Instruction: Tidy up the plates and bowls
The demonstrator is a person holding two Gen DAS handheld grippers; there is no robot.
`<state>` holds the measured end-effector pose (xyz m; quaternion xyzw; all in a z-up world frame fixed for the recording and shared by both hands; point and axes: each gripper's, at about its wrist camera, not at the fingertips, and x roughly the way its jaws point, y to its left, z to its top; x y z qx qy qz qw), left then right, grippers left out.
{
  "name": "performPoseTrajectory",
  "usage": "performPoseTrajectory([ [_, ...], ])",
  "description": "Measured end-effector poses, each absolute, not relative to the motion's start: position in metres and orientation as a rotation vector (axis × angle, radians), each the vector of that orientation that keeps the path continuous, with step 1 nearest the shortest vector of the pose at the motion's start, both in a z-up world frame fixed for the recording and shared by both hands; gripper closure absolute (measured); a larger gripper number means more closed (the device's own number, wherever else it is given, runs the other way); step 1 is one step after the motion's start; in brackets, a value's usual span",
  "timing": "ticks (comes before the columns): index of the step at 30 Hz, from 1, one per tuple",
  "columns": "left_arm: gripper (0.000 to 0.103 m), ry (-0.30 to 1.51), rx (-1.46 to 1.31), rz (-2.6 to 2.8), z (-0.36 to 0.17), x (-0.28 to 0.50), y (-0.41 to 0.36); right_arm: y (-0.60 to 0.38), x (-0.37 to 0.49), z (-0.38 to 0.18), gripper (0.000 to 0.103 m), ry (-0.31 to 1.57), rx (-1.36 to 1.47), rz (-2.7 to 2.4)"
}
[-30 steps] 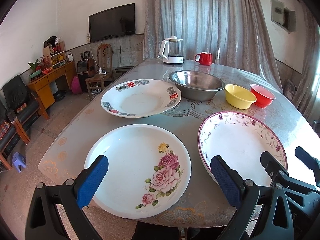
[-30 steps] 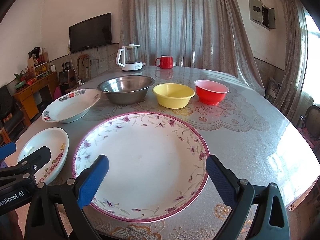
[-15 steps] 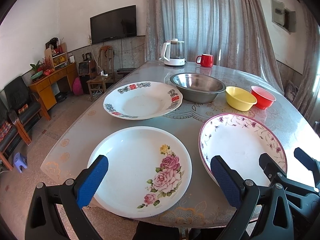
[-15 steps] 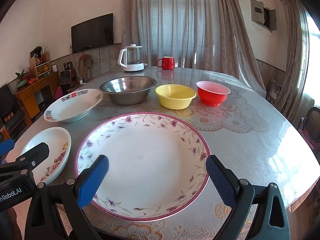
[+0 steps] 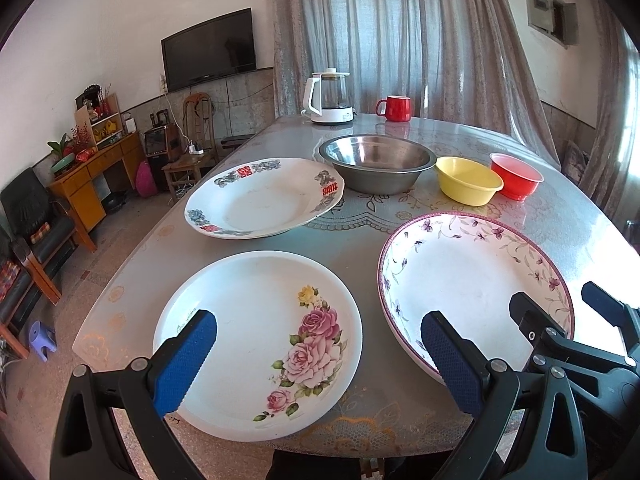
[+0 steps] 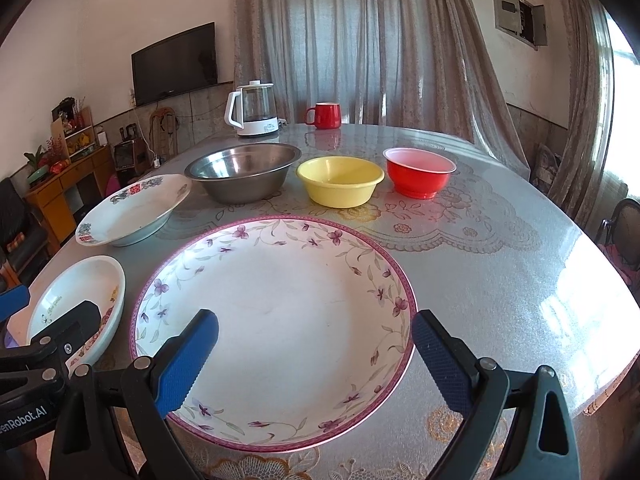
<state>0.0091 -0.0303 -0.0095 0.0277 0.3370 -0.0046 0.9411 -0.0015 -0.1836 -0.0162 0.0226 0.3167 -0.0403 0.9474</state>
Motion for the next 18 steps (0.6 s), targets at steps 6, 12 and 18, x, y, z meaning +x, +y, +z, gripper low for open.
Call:
performPoseTrajectory([
  [6,0.000,0.693,0.069,-0.019,-0.011,0.011,-0.034,-0.187,0.000,-0.018,0.004,0.650,0.053,-0.086],
  [12,0.000,0.696,0.079,-0.029,-0.011,0.014,-0.038,-0.191,0.002,-0.017,0.004,0.648,0.060,-0.092],
  [18,0.000,0.700,0.090,-0.053,-0.011,0.018,-0.044,-0.198,0.005,-0.016,0.004,0.650,0.069,-0.103],
])
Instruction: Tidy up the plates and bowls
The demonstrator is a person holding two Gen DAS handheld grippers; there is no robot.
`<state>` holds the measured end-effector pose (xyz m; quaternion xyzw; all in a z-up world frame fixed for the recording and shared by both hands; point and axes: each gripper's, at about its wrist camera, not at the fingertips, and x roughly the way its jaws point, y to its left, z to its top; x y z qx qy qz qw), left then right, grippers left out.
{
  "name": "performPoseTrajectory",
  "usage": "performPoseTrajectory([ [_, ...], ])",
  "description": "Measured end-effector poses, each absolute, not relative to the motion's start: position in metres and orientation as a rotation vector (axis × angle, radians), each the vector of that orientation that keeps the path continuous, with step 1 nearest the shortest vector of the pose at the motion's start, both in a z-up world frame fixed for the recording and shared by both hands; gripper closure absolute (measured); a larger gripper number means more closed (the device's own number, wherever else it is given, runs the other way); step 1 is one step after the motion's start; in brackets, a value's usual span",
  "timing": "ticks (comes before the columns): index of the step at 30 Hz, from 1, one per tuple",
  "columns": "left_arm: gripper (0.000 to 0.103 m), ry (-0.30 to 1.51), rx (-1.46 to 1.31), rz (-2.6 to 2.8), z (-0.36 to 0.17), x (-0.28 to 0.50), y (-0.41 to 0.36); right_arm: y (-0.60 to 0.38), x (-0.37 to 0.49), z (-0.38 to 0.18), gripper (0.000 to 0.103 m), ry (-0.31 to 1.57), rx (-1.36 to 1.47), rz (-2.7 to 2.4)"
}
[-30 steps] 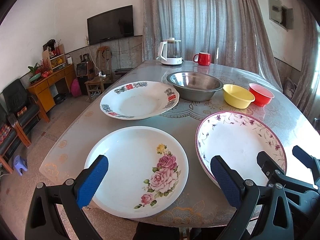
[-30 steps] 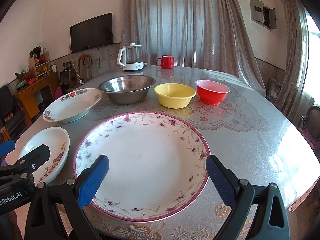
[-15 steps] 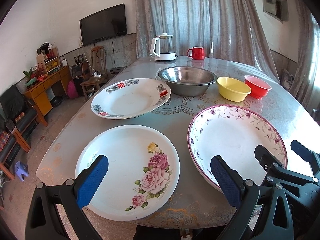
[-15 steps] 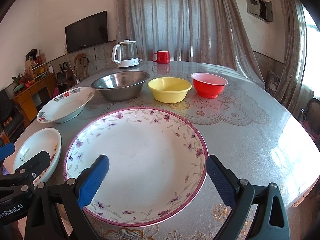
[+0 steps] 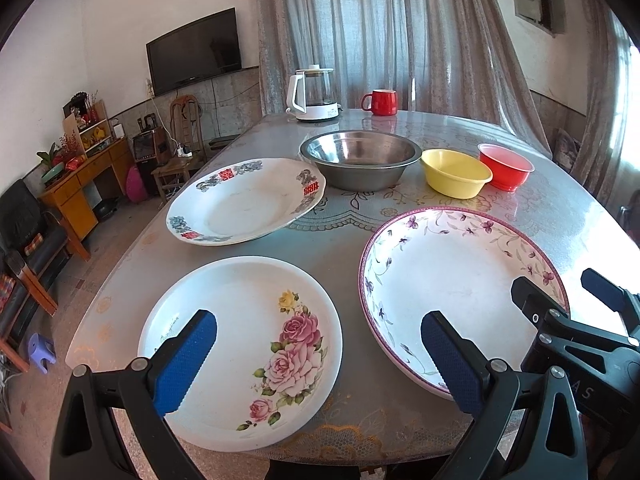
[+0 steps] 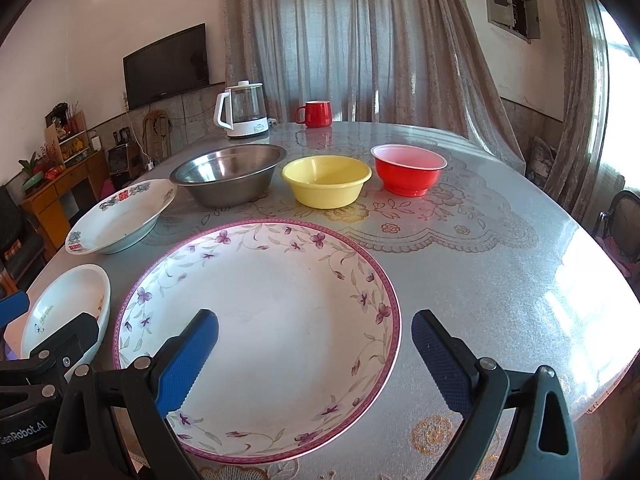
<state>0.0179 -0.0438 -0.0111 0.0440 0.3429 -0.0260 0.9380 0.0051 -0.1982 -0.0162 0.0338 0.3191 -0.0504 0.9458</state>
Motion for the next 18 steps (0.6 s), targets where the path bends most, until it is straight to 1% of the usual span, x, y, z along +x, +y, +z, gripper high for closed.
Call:
performPoseTrajectory([
  [5,0.000,0.707,0.087,-0.096,-0.011,0.021,-0.048,-0.210,0.007,-0.015,0.004,0.653,0.085,-0.098],
  [10,0.000,0.735,0.074,-0.185,-0.011,0.030,-0.054,-0.229,0.011,-0.018,0.004,0.705,0.161,-0.032],
  [12,0.000,0.737,0.070,-0.210,-0.010,0.033,-0.057,-0.235,0.010,-0.020,0.008,0.720,0.189,-0.010],
  [14,0.000,0.736,0.061,-0.235,-0.009,0.036,-0.058,-0.241,0.009,-0.021,0.008,0.731,0.212,0.009],
  [16,0.000,0.737,0.056,-0.260,-0.007,0.041,-0.060,-0.247,0.008,-0.021,0.012,0.733,0.229,0.016],
  [18,0.000,0.734,0.067,-0.277,-0.005,0.047,-0.062,-0.251,0.008,-0.021,0.024,0.746,0.238,0.031],
])
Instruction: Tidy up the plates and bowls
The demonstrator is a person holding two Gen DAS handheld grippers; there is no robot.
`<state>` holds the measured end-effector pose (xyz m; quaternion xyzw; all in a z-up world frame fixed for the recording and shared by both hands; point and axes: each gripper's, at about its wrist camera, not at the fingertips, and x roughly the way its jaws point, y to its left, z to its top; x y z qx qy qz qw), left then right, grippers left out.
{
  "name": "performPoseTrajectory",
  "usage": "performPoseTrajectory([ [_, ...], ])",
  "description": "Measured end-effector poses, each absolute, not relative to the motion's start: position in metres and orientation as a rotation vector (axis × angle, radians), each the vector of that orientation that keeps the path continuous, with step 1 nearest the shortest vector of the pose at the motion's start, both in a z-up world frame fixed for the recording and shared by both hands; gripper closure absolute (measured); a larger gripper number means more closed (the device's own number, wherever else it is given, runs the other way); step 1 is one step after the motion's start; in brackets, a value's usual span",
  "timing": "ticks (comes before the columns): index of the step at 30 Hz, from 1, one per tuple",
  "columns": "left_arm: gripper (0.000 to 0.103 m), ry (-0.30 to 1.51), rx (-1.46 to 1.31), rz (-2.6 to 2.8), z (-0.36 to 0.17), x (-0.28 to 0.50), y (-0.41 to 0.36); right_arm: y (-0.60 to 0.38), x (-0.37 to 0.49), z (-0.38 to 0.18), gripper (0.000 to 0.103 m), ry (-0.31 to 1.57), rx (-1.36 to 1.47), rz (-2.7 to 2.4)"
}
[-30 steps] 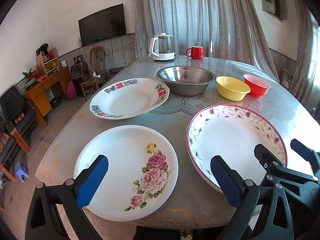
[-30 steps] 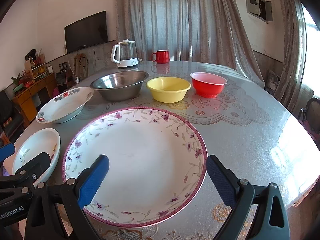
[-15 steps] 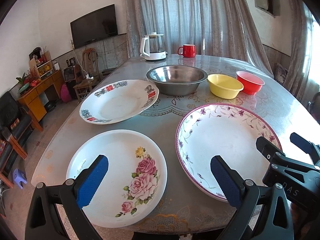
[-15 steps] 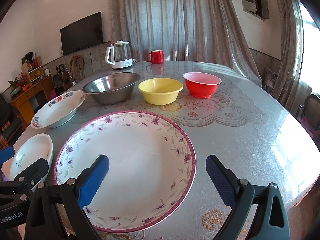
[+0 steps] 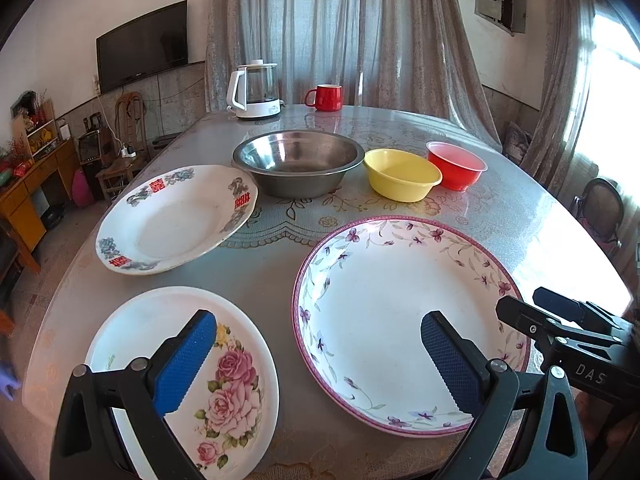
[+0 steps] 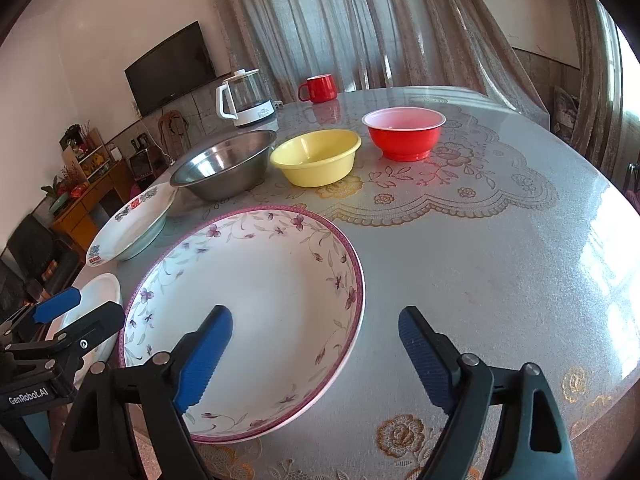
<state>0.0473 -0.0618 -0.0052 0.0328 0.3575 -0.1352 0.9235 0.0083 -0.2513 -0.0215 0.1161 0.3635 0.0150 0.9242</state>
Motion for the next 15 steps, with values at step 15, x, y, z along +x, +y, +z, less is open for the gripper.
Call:
performPoseTrajectory([
  [15,0.014,0.866,0.065,-0.412,-0.011,0.101,-0.061,-0.265,0.020,-0.041,0.067,0.858,0.278,0.078],
])
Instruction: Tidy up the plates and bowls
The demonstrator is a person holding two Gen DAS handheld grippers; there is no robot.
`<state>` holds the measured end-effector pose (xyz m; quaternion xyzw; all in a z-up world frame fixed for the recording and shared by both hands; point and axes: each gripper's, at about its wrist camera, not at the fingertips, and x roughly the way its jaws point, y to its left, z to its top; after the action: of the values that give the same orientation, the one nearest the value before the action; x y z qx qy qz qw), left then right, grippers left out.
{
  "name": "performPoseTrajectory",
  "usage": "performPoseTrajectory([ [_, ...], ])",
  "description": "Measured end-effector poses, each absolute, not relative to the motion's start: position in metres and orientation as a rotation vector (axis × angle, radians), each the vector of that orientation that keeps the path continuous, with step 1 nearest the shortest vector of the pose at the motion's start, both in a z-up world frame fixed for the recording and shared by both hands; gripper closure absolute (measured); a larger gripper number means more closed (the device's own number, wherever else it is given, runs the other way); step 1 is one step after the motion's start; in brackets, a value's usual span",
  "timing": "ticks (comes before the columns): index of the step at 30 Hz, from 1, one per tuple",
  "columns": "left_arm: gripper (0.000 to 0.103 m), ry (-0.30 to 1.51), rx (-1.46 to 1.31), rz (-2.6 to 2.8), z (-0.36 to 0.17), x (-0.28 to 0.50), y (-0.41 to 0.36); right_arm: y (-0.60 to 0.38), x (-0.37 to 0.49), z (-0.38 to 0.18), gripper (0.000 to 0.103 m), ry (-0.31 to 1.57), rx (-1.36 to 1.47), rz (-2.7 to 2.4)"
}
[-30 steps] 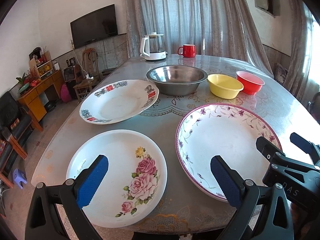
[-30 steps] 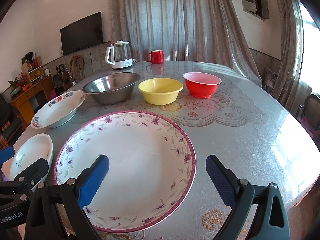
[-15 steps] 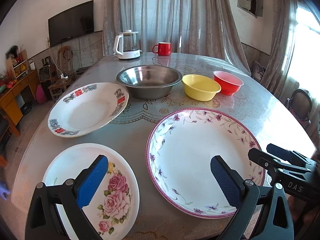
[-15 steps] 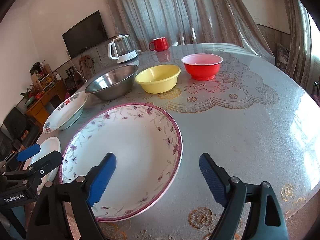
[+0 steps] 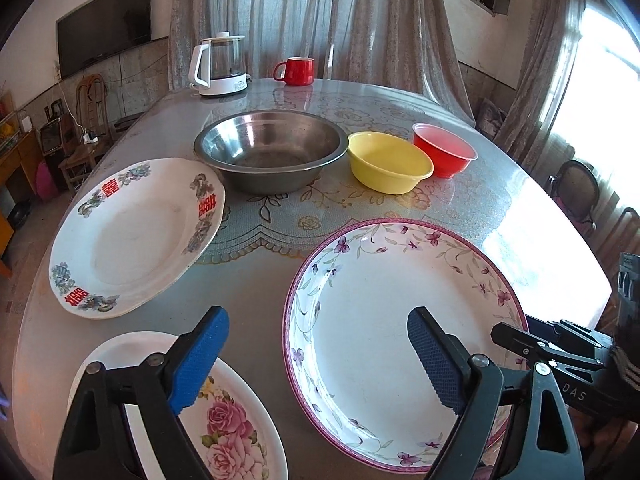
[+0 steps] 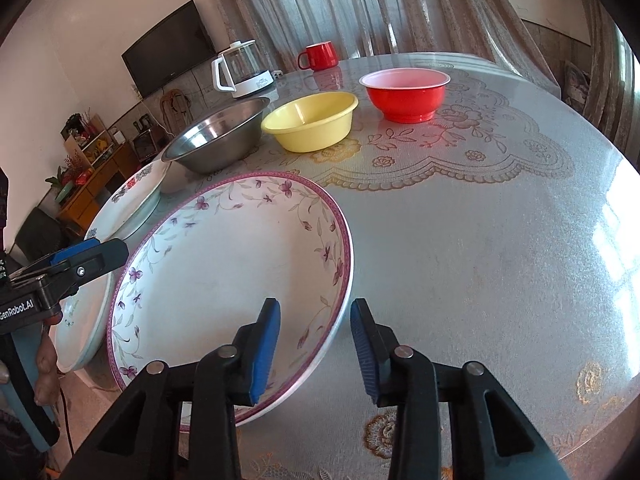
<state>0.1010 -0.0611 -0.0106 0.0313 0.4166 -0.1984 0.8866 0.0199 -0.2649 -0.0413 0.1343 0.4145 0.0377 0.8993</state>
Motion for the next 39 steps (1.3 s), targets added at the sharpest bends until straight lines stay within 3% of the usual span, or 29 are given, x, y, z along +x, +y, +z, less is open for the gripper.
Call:
performPoseTrajectory([
  [1,0.016,0.880,0.068,-0.427,-0.013,0.105,-0.061,-0.266,0.020,-0.042,0.067,0.862,0.279,0.088],
  [3,0.036,0.911,0.077,-0.431,-0.017,0.114,-0.062,-0.265,0.019,-0.042,0.067,0.861,0.269,0.102],
  [8,0.066,0.995,0.079,-0.460,-0.031,0.130,-0.065,-0.263,0.020,-0.043,0.067,0.856,0.252,0.123],
  [17,0.077,0.992,0.136,-0.451,-0.037,0.128,-0.066,-0.260,0.022,-0.042,0.067,0.872,0.202,0.166],
  [21,0.077,0.990,0.105,-0.438,-0.038,0.130,-0.065,-0.269,0.024,-0.043,0.081,0.875,0.249,0.150],
  [39,0.077,0.969,-0.023,-0.371,-0.035,0.129,-0.056,-0.265,0.033,-0.039,0.083,0.852,0.199,0.143],
])
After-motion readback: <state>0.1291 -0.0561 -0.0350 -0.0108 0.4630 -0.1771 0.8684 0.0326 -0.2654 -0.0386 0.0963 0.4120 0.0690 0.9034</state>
